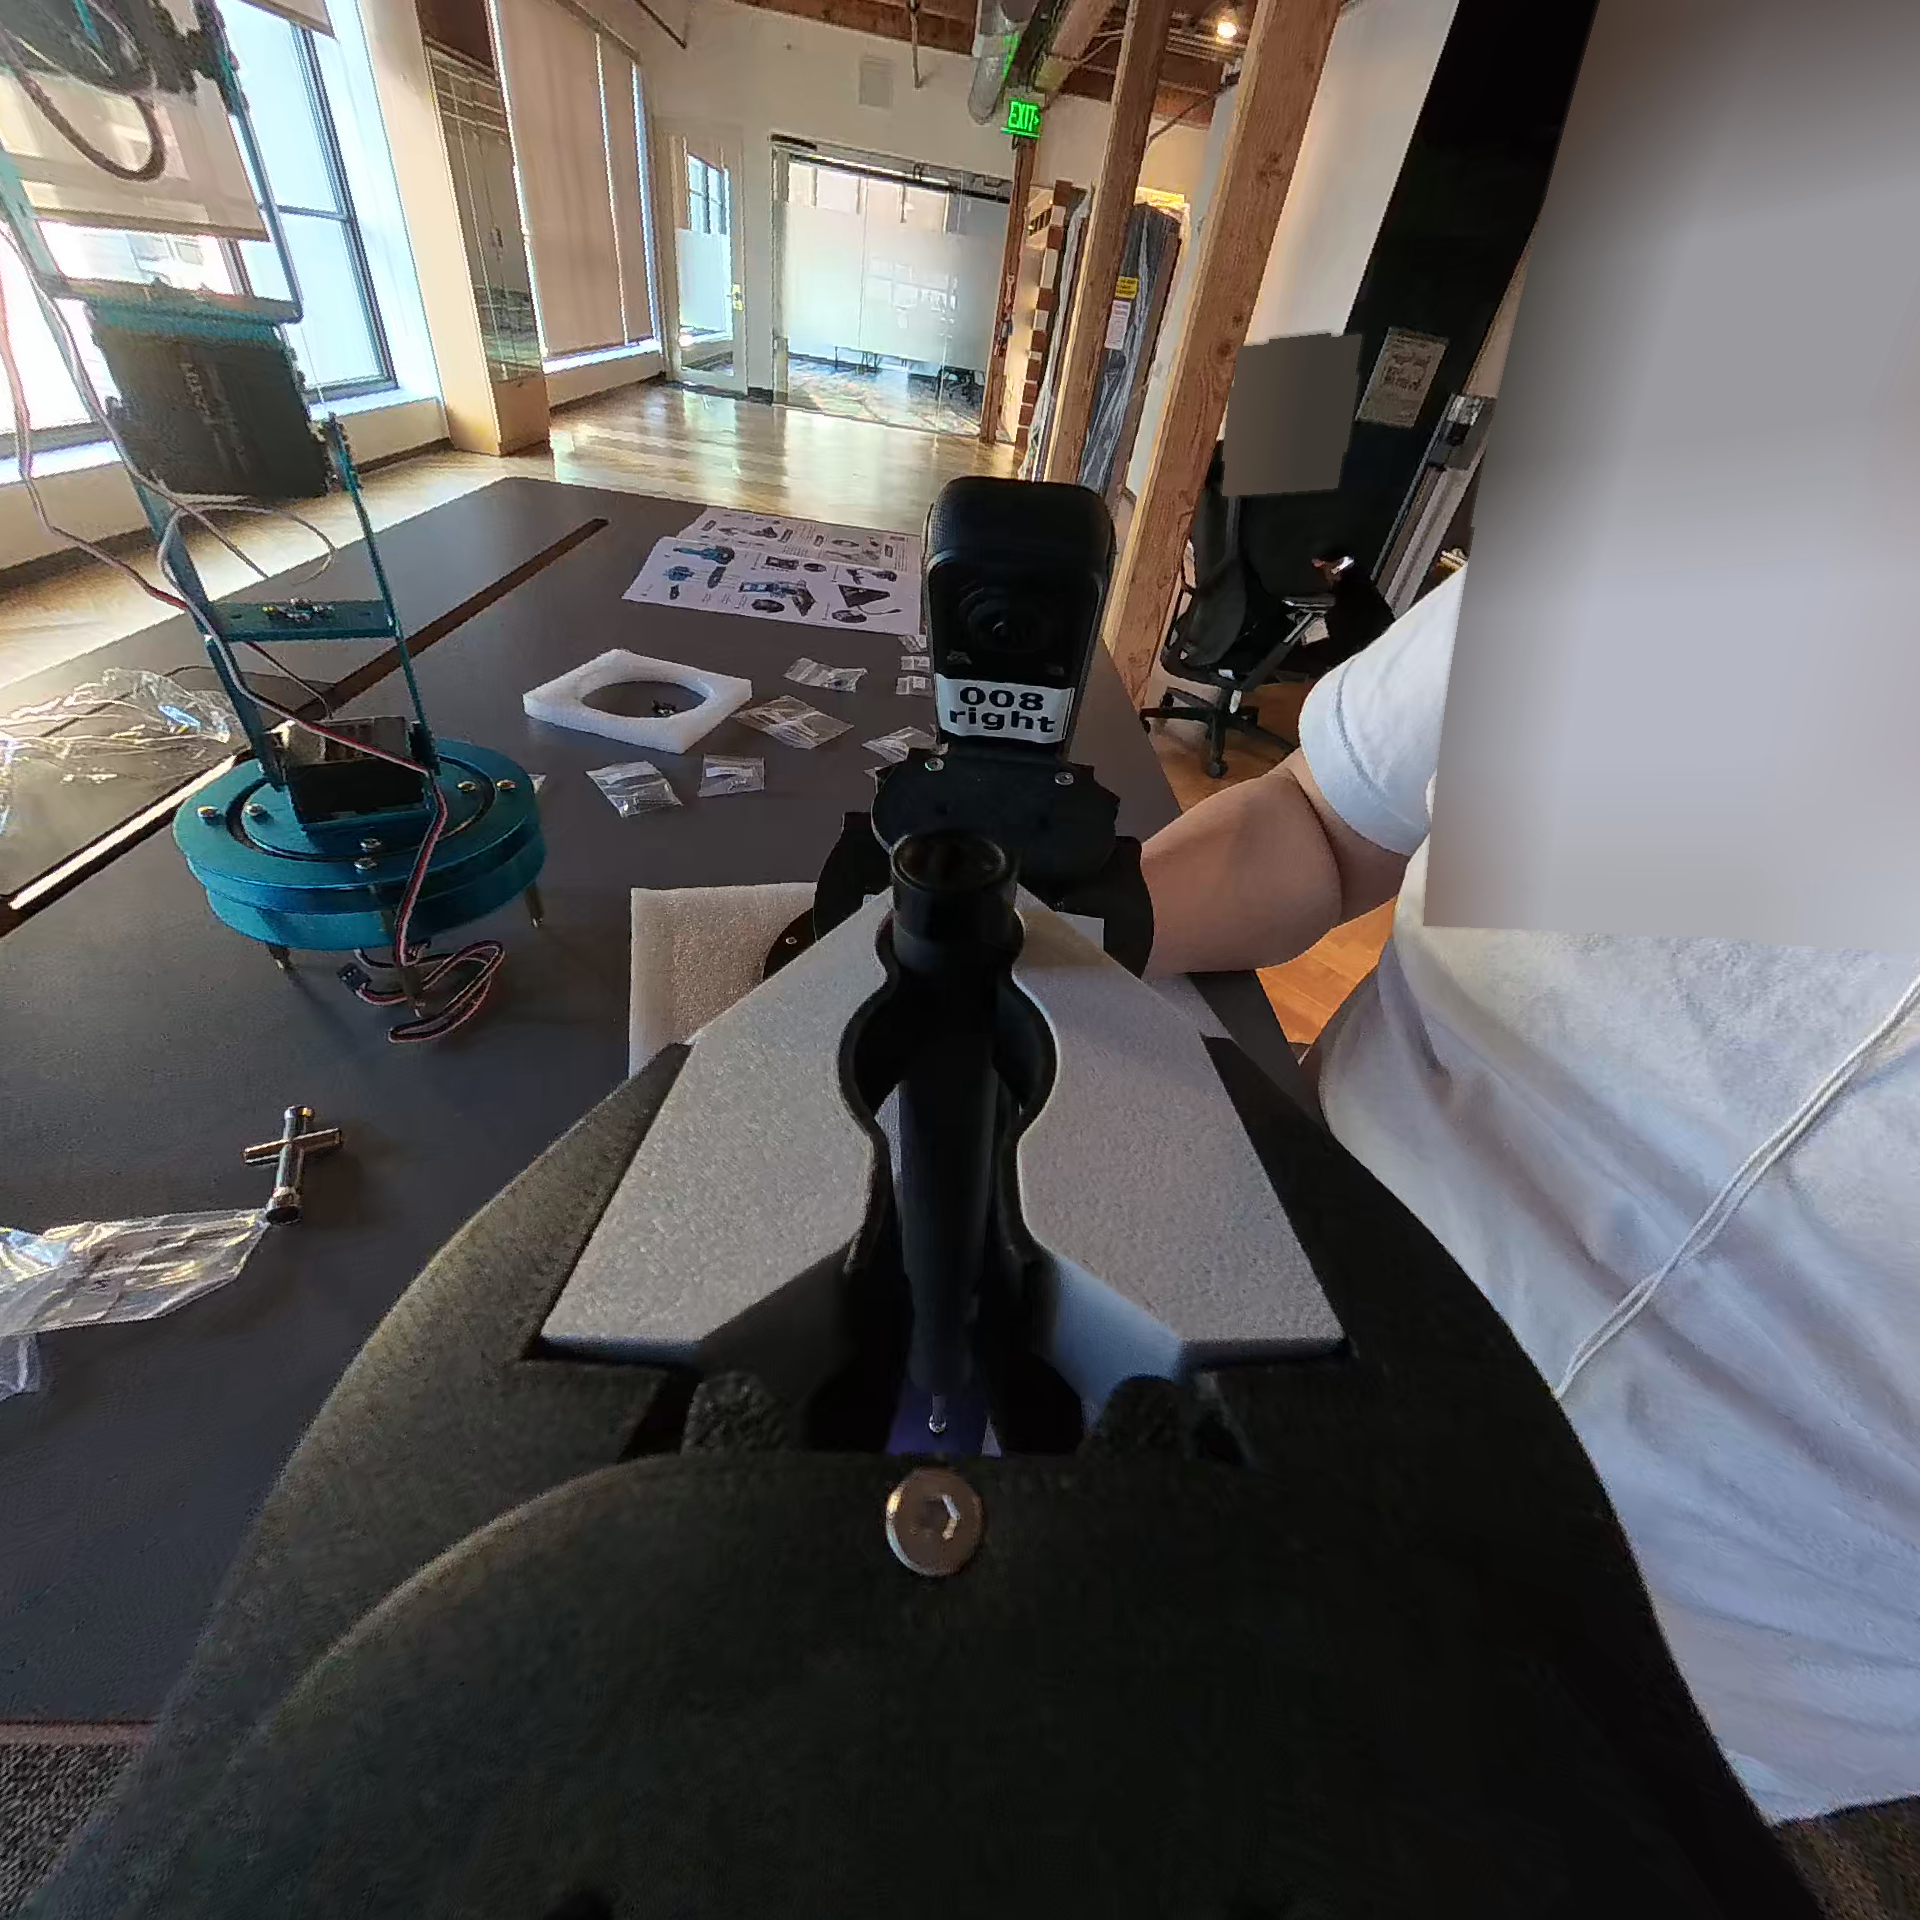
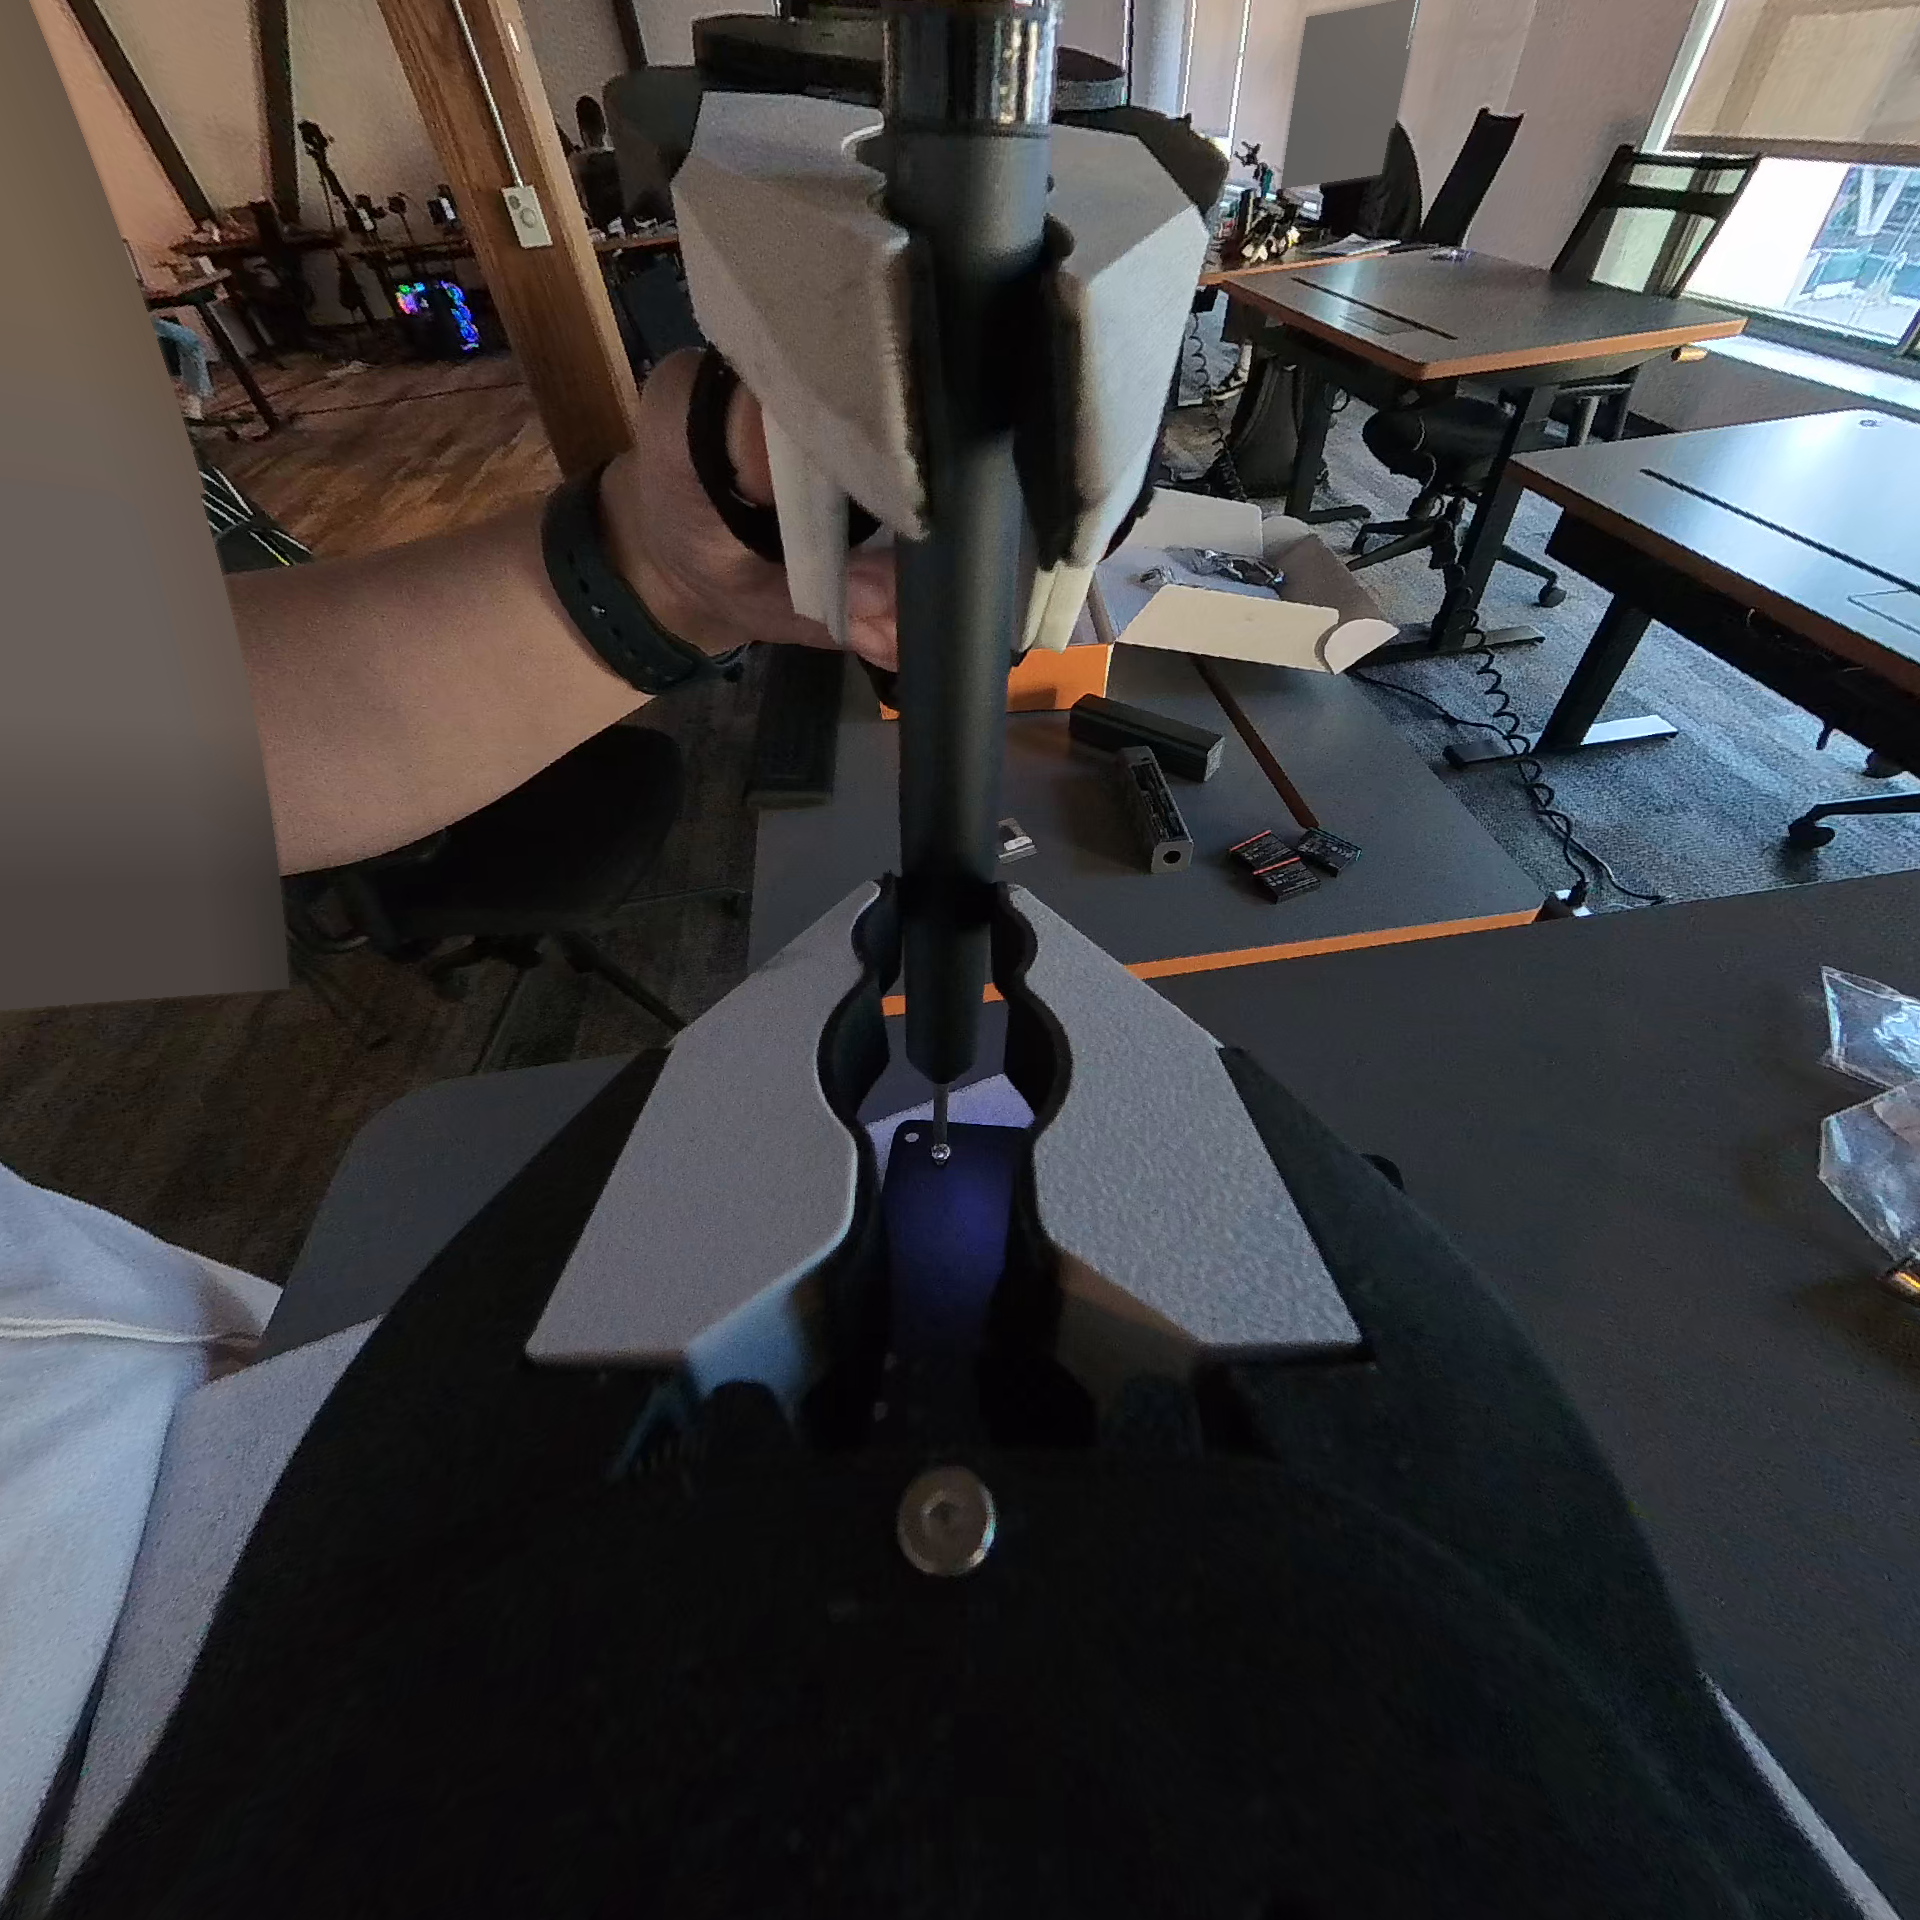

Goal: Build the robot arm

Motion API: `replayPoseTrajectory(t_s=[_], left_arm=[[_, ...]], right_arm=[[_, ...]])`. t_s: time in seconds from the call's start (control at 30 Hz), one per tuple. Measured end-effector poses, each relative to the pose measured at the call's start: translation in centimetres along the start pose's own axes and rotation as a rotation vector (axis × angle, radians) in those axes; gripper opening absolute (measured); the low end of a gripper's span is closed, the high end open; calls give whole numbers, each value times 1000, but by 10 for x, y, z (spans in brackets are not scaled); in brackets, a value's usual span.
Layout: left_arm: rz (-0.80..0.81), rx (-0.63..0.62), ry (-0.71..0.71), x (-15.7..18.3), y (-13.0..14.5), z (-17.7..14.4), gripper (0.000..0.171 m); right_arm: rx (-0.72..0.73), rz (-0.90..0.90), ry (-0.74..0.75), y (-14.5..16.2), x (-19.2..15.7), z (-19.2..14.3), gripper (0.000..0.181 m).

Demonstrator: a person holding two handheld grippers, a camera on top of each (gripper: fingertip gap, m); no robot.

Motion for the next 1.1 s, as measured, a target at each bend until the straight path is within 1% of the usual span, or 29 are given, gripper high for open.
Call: replayPoseTrajectory(t_s=[1.1], left_arm=[[3, 4, -1, -2, 5, -1, 8]], right_arm=[[6, 20, -21, 4, 3, 2, 15]])
Point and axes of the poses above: each gripper's, where its closed fingertips meet, z out along the fingers, y out of its underside, x = y × z across the jaws, the point moved 8 cm from there along -z, back along the fingers, and after that the axes turned 11 degrees about -y, right-handed, at the moved point
